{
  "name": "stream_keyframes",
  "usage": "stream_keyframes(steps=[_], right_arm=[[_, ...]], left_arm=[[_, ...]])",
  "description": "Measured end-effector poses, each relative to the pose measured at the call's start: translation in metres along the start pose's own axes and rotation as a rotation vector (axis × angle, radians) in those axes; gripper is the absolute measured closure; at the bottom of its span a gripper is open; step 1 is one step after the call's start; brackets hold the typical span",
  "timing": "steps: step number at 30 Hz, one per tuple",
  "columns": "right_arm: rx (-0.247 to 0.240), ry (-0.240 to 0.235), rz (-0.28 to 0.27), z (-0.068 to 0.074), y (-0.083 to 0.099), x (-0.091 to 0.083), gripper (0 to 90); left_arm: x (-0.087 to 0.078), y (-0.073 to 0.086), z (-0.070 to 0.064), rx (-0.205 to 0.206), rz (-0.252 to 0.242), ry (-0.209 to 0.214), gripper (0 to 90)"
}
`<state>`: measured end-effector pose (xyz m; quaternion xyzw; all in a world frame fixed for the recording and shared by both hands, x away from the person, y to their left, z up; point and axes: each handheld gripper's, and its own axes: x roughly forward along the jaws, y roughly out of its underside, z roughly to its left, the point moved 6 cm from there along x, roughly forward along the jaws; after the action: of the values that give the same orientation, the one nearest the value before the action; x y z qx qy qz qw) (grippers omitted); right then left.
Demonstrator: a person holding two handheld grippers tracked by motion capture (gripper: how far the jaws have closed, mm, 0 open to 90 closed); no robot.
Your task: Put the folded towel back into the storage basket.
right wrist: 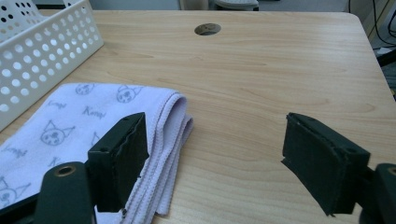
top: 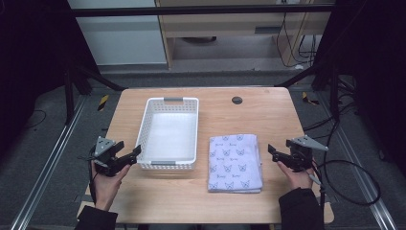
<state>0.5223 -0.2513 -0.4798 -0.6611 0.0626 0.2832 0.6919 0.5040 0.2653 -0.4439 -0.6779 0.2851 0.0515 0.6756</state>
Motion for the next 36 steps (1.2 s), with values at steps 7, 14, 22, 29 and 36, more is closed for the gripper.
stream_keyframes(steps=[7,14,22,29,36], right_arm=[[-0.018,0.010,-0.009,0.002,-0.018,0.000,25.1],[0.015,-0.012,-0.042,0.005,-0.036,-0.001,25.2],[0.020,-0.039,-0.067,0.009,-0.050,0.007,25.3],[-0.007,-0.040,-0.031,0.010,-0.051,0.016,25.5],[-0.012,-0.049,-0.020,0.013,-0.054,0.018,25.8]], left_arm=[[0.006,-0.010,-0.019,0.017,-0.004,0.032,28.6],[0.013,-0.021,-0.038,0.025,-0.014,0.067,28.8],[0.023,-0.026,-0.062,0.049,-0.006,0.099,29.0],[0.031,-0.023,-0.082,0.083,0.017,0.128,28.9],[0.032,-0.021,-0.097,0.099,0.024,0.154,29.1]])
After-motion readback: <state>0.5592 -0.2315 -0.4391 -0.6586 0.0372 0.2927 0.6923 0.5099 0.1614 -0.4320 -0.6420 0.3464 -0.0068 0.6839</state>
